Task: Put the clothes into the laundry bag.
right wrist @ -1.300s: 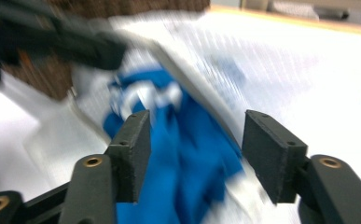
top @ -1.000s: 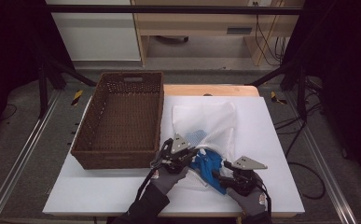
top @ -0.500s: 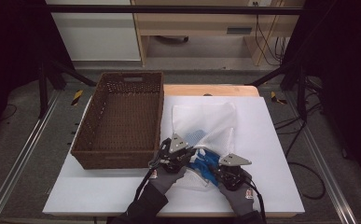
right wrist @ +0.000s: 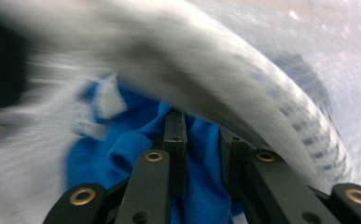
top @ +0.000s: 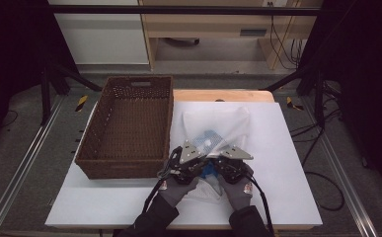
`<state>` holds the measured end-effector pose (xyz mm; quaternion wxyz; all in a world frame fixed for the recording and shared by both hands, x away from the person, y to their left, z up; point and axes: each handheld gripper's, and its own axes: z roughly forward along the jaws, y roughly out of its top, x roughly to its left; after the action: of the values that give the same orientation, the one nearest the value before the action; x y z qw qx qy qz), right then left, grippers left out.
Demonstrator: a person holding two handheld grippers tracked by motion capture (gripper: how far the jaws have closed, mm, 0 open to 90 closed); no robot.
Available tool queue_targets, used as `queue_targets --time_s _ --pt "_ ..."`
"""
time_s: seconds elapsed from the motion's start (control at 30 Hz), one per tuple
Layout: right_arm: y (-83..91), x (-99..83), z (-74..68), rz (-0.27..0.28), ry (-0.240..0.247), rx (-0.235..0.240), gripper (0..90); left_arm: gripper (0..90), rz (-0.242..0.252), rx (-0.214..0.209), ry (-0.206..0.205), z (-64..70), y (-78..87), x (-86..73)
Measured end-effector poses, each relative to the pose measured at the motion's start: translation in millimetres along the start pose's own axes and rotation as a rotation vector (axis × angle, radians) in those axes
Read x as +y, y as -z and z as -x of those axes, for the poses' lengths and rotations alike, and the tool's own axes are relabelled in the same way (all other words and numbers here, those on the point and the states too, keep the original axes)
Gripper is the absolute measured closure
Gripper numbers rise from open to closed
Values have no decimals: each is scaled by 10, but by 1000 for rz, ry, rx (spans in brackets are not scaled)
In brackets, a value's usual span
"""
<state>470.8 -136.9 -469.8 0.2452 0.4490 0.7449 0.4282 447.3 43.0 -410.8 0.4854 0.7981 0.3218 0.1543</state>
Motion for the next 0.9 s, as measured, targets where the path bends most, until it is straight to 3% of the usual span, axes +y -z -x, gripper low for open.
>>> queue_targets --time_s 0.13,0.23,0.4,0.5,0.6,0.67,0.77,0.83,0.9 --pt "-112 -63 45 -36 7 -26 725 886 -21 2 10 -27 -51 -79" --pt "-76 -57 73 -32 0 -8 658 886 -27 5 11 -40 -69 -102" --pt "237 -1 84 6 20 74 500 885 -23 13 15 -71 -51 -96" --pt "460 -29 121 28 8 114 456 885 -22 17 19 -87 -39 -92" --pt "562 -114 124 6 11 126 436 886 -24 20 18 -96 -42 -95" --pt "522 -204 93 -35 26 134 479 886 -26 19 18 -94 -50 -98" --pt "372 -291 74 -100 57 91 672 885 -27 18 16 -81 -58 -101" --pt "313 -311 71 -128 35 69 819 886 -28 16 15 -78 -60 -104" --pt "306 -288 65 -125 21 71 856 885 -27 14 18 -82 -63 -104"
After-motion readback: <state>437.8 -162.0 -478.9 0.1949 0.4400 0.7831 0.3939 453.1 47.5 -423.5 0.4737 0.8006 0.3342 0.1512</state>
